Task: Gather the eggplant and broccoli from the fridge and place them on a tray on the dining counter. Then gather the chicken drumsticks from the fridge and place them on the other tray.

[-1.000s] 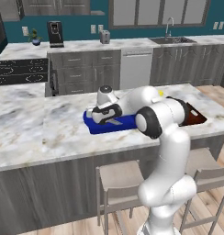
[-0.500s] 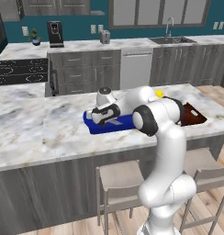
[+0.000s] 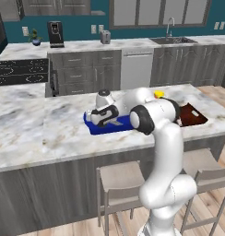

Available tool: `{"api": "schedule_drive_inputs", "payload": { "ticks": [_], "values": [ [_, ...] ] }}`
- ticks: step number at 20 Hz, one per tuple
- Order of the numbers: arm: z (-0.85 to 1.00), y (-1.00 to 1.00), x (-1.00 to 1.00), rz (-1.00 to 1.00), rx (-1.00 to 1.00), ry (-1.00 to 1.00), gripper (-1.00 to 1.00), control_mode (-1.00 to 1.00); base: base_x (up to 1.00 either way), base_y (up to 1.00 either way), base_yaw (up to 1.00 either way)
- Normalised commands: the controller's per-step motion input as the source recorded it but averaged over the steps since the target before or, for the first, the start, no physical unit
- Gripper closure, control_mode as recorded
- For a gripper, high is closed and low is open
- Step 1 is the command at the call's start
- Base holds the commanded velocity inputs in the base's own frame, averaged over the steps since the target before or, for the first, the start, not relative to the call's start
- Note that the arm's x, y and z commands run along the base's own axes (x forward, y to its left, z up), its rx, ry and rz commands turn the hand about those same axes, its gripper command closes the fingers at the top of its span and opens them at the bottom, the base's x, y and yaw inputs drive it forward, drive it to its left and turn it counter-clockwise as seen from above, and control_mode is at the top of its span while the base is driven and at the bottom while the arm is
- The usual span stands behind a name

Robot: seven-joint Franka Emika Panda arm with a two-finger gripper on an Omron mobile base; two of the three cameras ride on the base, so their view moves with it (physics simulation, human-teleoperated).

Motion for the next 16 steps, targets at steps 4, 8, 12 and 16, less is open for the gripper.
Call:
{"api": "schedule_drive_inputs", "payload": {
  "ticks": [4, 8, 12, 16],
  "values": [
    [-0.18, 0.03, 0.16, 0.00, 0.00, 0.03, 1.00, -1.00, 0.00, 0.00, 0.00],
    [-0.15, 0.10, 0.11, 0.00, 0.00, 0.02, -1.00, -1.00, 0.00, 0.00, 0.00],
    [-0.01, 0.02, 0.01, 0.00, 0.00, 0.00, -1.00, -1.00, 0.00, 0.00, 0.00],
    [0.01, 0.01, -0.06, 0.00, 0.00, 0.00, -1.00, -1.00, 0.00, 0.00, 0.00]
  ]
}}
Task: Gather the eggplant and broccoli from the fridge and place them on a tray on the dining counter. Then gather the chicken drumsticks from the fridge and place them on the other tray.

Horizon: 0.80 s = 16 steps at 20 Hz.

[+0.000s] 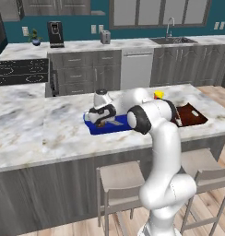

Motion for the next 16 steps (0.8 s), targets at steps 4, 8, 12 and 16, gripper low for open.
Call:
{"api": "schedule_drive_inputs", "payload": {
  "ticks": [4, 8, 12, 16],
  "values": [
    [0.20, 0.02, -0.32, 0.00, 0.00, -0.01, -1.00, -1.00, 0.00, 0.00, 0.00],
    [0.32, 0.00, -0.44, 0.00, 0.00, -0.04, -1.00, -1.00, 0.00, 0.00, 0.00],
    [0.31, 0.00, -0.51, 0.00, 0.00, -0.06, -1.00, -1.00, 0.00, 0.00, 0.00],
    [0.32, -0.07, -0.50, 0.00, 0.01, -0.07, -1.00, -1.00, 0.00, 0.00, 0.00]
  ]
}}
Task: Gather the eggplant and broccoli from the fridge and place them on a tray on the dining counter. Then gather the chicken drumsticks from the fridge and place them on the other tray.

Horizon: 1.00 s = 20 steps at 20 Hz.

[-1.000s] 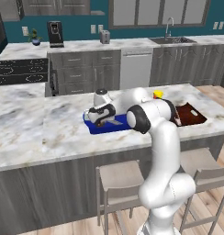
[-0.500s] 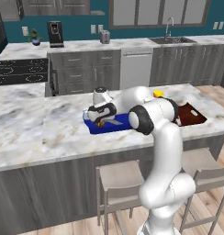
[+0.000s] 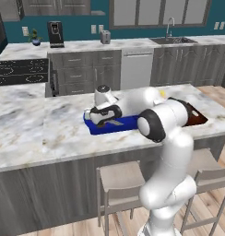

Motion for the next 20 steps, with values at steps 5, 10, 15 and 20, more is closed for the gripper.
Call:
{"api": "schedule_drive_inputs", "payload": {
  "ticks": [5, 10, 15, 20],
  "values": [
    [0.34, -0.21, -0.52, 0.00, 0.04, -0.07, -1.00, -1.00, 0.00, 0.00, 0.00],
    [0.35, -0.44, -0.60, 0.02, 0.00, -0.14, -1.00, -1.00, 0.00, 0.00, 0.00],
    [0.38, -0.74, -0.47, 0.05, 0.02, -0.09, -1.00, -1.00, 0.00, 0.00, 0.00],
    [0.48, -0.56, -0.63, 0.09, 0.03, -0.12, -1.00, -1.00, 0.00, 0.00, 0.00]
  ]
}}
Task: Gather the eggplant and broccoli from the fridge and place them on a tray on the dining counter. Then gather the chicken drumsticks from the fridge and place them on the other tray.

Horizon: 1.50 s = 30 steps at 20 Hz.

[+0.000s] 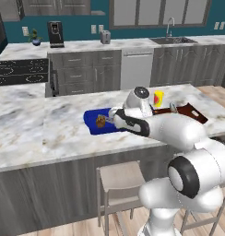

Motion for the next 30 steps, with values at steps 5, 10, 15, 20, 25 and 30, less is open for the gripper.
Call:
{"api": "schedule_drive_inputs", "payload": {
  "ticks": [5, 10, 15, 20, 25, 30],
  "values": [
    [0.77, -0.35, -0.77, 0.06, 0.04, -0.11, -1.00, -1.00, 0.00, 0.00, 0.00],
    [0.80, -0.30, -0.77, 0.00, 0.04, -0.02, -1.00, -1.00, 0.00, 0.00, 0.00],
    [0.71, -0.30, -0.71, 0.00, 0.06, 0.00, -1.00, -1.00, 0.00, 0.00, 0.00],
    [0.33, -0.19, -0.90, -0.03, 0.07, 0.00, -1.00, -1.00, 0.00, 0.00, 0.00],
    [0.12, -0.02, -0.86, -0.05, 0.01, 0.06, -1.00, -1.00, 0.00, 0.00, 0.00],
    [0.04, 0.04, -0.84, -0.13, -0.03, 0.02, -1.00, -1.00, 0.00, 0.00, 0.00]
  ]
}}
